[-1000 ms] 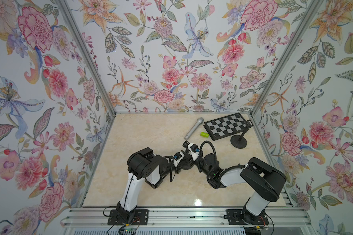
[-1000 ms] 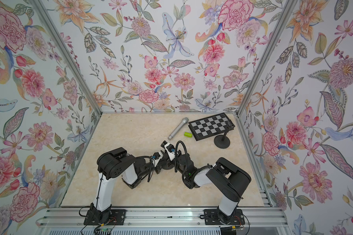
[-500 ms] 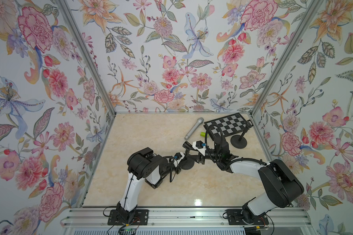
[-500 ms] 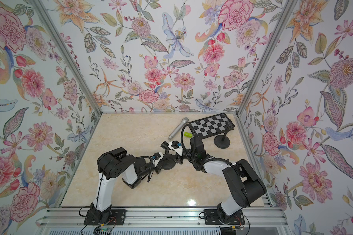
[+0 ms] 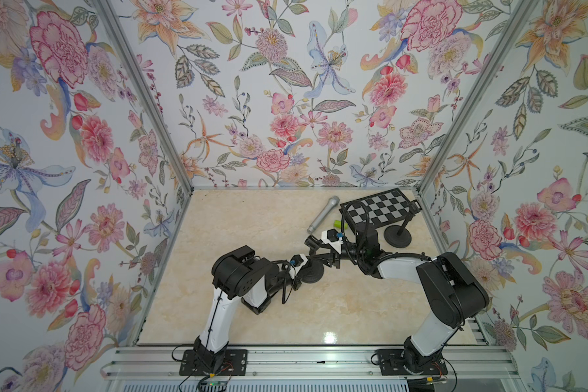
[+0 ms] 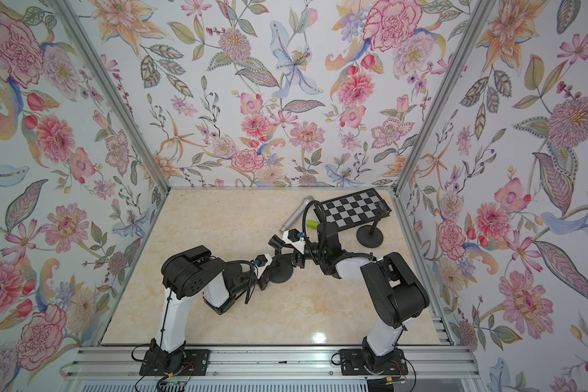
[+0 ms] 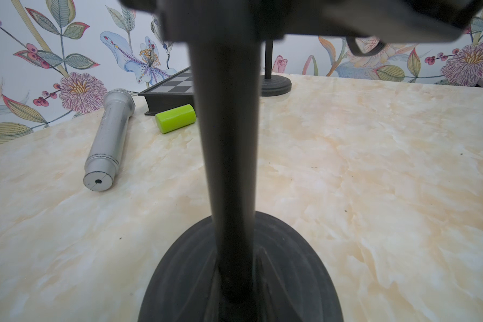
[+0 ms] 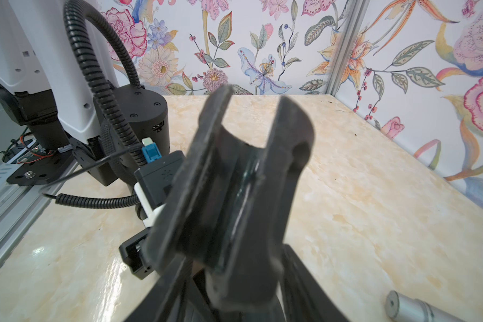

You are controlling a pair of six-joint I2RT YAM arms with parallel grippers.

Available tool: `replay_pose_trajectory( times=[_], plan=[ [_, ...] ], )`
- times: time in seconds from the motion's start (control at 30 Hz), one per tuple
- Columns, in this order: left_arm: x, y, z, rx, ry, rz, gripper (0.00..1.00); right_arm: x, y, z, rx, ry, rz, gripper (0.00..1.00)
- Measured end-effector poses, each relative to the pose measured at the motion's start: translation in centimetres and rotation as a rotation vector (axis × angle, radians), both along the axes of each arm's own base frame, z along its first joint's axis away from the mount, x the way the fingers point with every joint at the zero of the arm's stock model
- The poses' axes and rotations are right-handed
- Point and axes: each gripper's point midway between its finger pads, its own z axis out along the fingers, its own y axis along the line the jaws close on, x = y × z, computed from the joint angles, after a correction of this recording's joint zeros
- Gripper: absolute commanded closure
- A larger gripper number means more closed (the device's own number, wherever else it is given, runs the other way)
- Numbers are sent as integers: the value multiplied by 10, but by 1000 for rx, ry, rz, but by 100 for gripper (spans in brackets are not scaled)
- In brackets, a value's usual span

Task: Assemble a microphone stand
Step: Screw the microphone stand pole into the microphone stand base.

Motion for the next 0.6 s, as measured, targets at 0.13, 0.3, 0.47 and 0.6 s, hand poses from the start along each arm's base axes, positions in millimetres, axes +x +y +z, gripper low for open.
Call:
replay_pose_trajectory(
  times=[0.13, 0.3, 0.47, 0.6],
  plan=[
    [0, 0, 0, 0, 0, 1, 77, 3, -2, 4, 14, -9, 6, 65],
    [1, 1, 0, 1, -2, 6, 72, 5, 0, 5, 22, 18, -21, 100],
    [7, 5, -1, 1, 4, 51, 71, 11, 16, 5, 47, 28, -430, 100],
    [10, 6, 0, -4, 8, 67, 70, 6, 26, 8, 122, -26, -770, 100]
  ],
)
